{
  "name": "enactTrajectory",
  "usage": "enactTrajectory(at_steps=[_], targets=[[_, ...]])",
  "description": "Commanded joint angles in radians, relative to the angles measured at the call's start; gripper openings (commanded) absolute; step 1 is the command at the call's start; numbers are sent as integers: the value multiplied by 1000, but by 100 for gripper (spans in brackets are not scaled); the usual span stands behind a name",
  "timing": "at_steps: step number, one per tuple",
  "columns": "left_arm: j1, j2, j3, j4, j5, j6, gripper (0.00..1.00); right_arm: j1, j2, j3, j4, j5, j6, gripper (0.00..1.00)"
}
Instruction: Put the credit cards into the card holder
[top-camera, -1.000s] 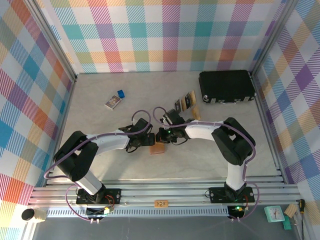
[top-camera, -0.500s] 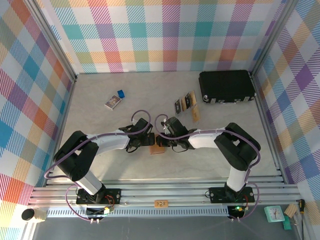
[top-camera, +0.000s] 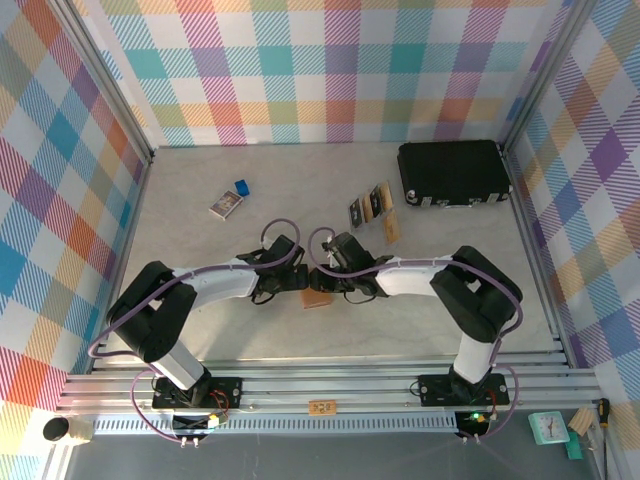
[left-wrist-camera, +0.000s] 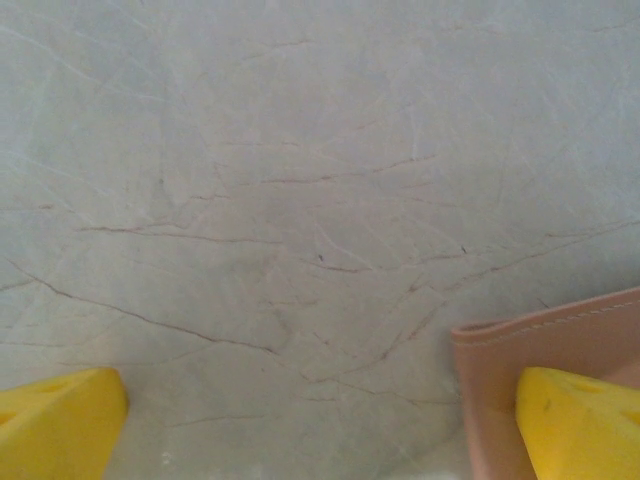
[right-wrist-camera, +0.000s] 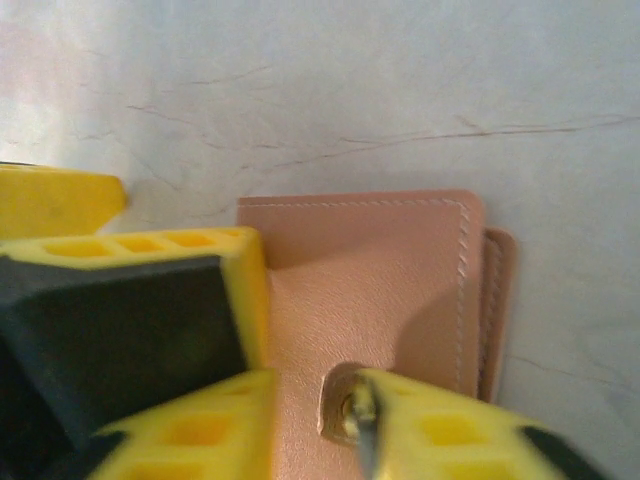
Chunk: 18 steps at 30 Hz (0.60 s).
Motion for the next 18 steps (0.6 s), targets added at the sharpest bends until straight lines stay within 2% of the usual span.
enactTrajectory(at_steps=[1, 6, 8, 13, 18], targets=[[11, 36, 26, -79, 7, -3, 100, 19, -46, 50, -220, 5, -32, 52], [84, -53, 107, -106, 46, 11, 100, -9, -196, 85, -303, 38, -51, 91], [114, -94, 136, -120, 53, 21, 100, -31, -264, 77, -327, 46, -52, 99], [175, -216, 168, -123, 50, 61, 100, -107, -444, 19, -390, 71, -57, 99], [236, -415, 57, 3, 43, 111, 100, -222, -644, -45, -496, 135, -80, 99]])
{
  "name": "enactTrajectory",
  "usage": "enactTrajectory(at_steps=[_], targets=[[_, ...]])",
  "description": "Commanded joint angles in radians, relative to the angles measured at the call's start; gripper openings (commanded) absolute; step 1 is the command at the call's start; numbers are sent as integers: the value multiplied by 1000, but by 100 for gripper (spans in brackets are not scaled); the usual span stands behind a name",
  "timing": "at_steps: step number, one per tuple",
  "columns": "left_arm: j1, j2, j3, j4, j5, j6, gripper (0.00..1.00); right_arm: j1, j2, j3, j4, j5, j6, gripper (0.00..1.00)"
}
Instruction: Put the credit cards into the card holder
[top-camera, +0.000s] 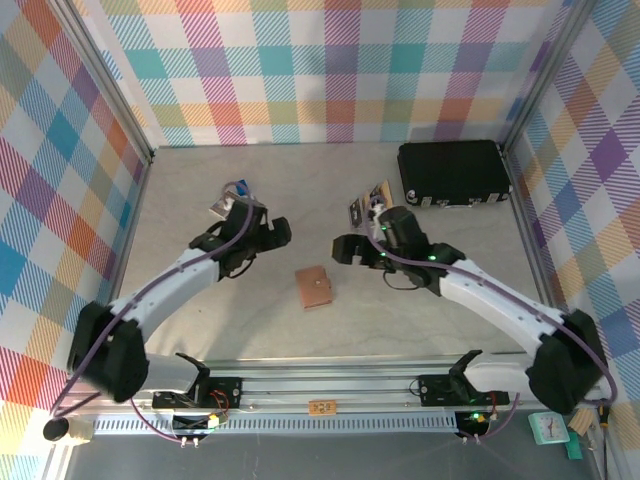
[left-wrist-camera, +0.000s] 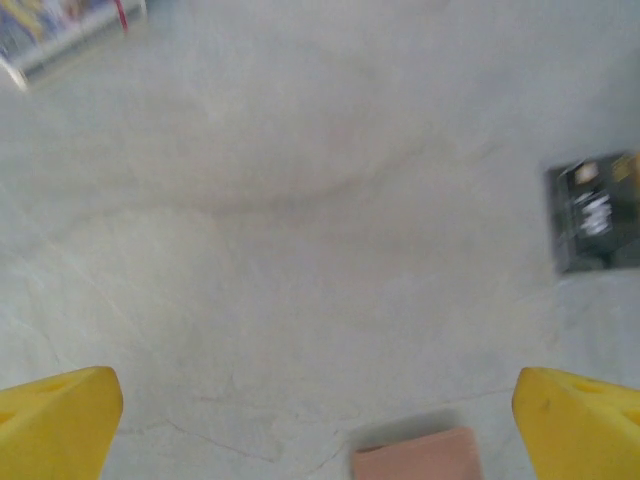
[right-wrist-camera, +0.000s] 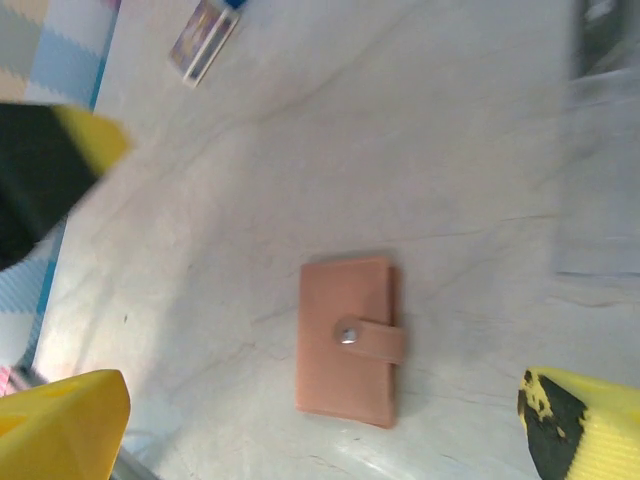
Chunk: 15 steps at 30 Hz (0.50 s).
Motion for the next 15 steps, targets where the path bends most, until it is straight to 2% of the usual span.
enactTrajectory(at_steps=[1, 3, 8, 10, 12, 15], targets=[[35, -135, -89, 87, -18, 67, 100, -64, -111, -43, -142, 84, -46, 99], [44, -228, -156, 138, -59, 103, 100, -110, -173, -45, -200, 155, -71, 99], [62, -415, -283, 240, -185, 260, 100, -192, -296, -51, -292, 481, -87, 99], [70, -430, -301, 240, -253, 313, 100, -211, -339, -90, -249, 611, -92, 99], [85, -422, -300, 209, -304, 373, 100, -234, -374, -157, -134, 729, -131, 99], [170, -409, -319, 228, -290, 392, 100, -307, -366, -238, 40, 794, -205, 99]])
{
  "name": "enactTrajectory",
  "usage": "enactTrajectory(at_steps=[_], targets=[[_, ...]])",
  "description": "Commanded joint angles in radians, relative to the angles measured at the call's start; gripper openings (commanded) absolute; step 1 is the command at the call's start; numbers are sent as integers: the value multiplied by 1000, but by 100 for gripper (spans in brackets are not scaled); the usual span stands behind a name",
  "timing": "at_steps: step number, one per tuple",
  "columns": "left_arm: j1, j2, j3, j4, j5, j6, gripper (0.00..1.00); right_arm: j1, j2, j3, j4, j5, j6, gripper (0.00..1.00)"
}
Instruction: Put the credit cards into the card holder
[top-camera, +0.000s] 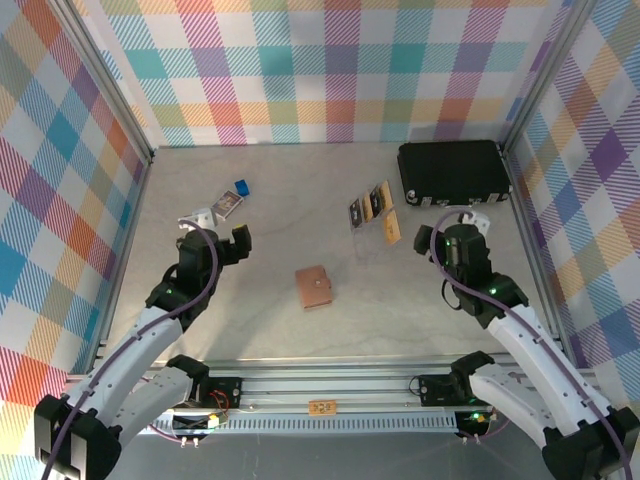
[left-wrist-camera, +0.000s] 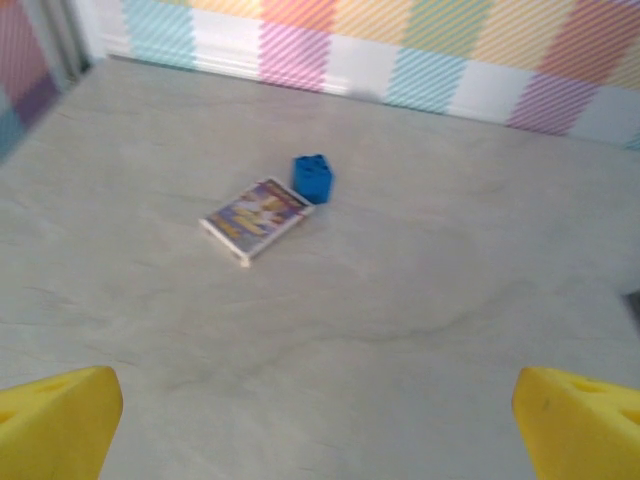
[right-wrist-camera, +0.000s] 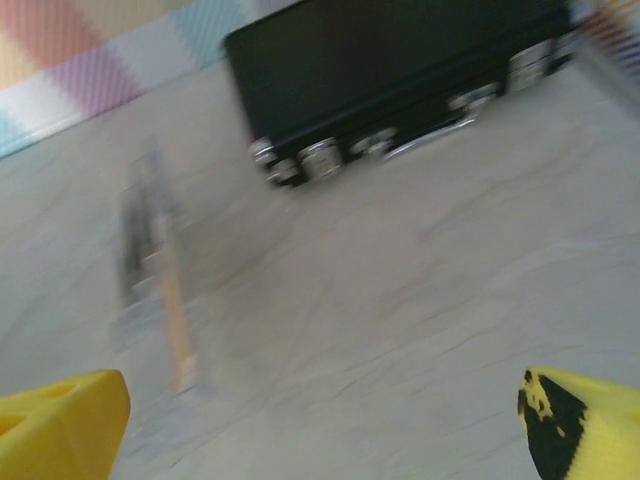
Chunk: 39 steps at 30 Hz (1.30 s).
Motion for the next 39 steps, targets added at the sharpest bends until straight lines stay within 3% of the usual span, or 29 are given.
enactTrajectory(at_steps=[1, 5, 10, 16, 17, 23, 24, 26, 28, 39], targets=[[96, 9, -33, 64, -54, 87, 100, -75, 31, -70, 185, 181, -98, 99], [203, 88, -48, 157, -1, 102, 100, -182, 160, -82, 261, 196, -129, 99], [217, 265, -99, 386, 40, 143, 100, -234, 334, -148, 509, 159, -254, 99], [217, 488, -201, 694, 48, 175, 100, -249, 514, -251, 878, -25, -399, 99], [219, 498, -191, 684, 59, 182, 100, -250, 531, -276, 960, -49, -435, 99], [247, 692, -198, 935, 264, 243, 100, -290, 662, -350, 1305, -300, -500, 99], [271, 713, -208, 974, 305, 233, 100, -292, 663, -335, 1255, -358, -513, 99], [291, 708, -201, 945, 335, 218, 100, -320, 742, -341, 1369, -403, -511, 99], [290, 710, -200, 948, 337, 219, 100, -367, 718, -287, 1207, -499, -484, 99], [283, 709, -207, 962, 326, 224, 100, -364, 715, -298, 1231, -493, -487, 99]])
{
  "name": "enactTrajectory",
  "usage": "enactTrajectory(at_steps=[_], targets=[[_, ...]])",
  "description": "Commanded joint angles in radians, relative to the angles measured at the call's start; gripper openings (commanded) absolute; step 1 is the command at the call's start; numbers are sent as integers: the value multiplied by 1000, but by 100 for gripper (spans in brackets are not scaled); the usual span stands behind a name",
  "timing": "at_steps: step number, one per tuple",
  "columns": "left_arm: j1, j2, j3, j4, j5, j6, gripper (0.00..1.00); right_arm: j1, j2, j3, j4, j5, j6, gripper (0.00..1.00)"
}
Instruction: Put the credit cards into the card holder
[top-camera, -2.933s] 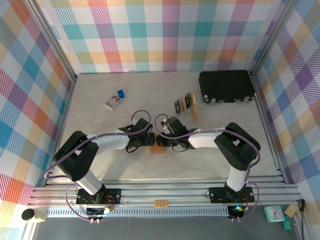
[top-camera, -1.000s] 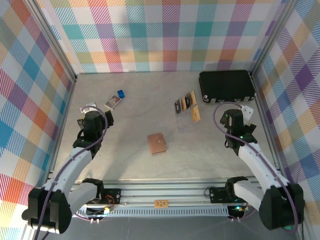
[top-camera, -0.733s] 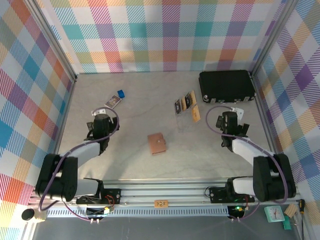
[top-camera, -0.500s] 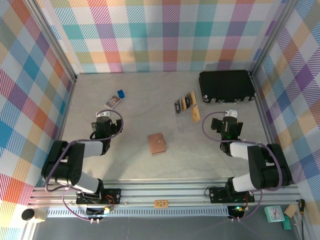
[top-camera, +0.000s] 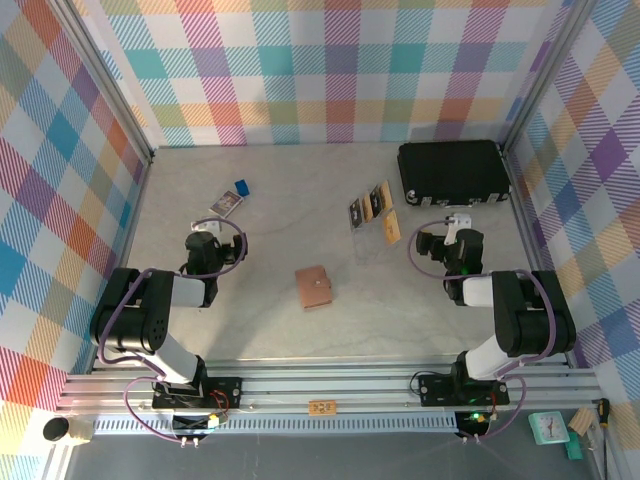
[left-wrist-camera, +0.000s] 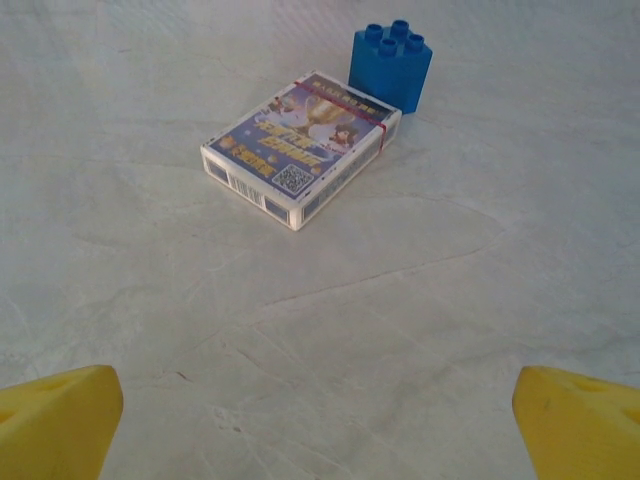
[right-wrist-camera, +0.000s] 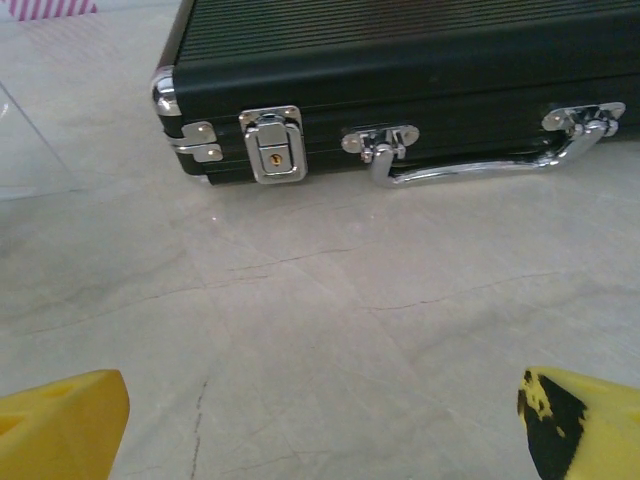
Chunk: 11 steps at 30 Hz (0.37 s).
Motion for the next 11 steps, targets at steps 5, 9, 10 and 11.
enactTrajectory(at_steps=[5, 9, 10, 11], targets=[[0, -6, -3, 46, 14, 13, 100, 4, -7, 18, 29, -36, -16, 99], [0, -6, -3, 46, 14, 13, 100, -3, -8, 14, 35, -53, -13, 99], [0, -6, -3, 46, 13, 13, 100, 0, -14, 3, 45, -55, -20, 99], [-1, -6, -4, 46, 13, 14, 100, 2, -22, -15, 72, -84, -34, 99]])
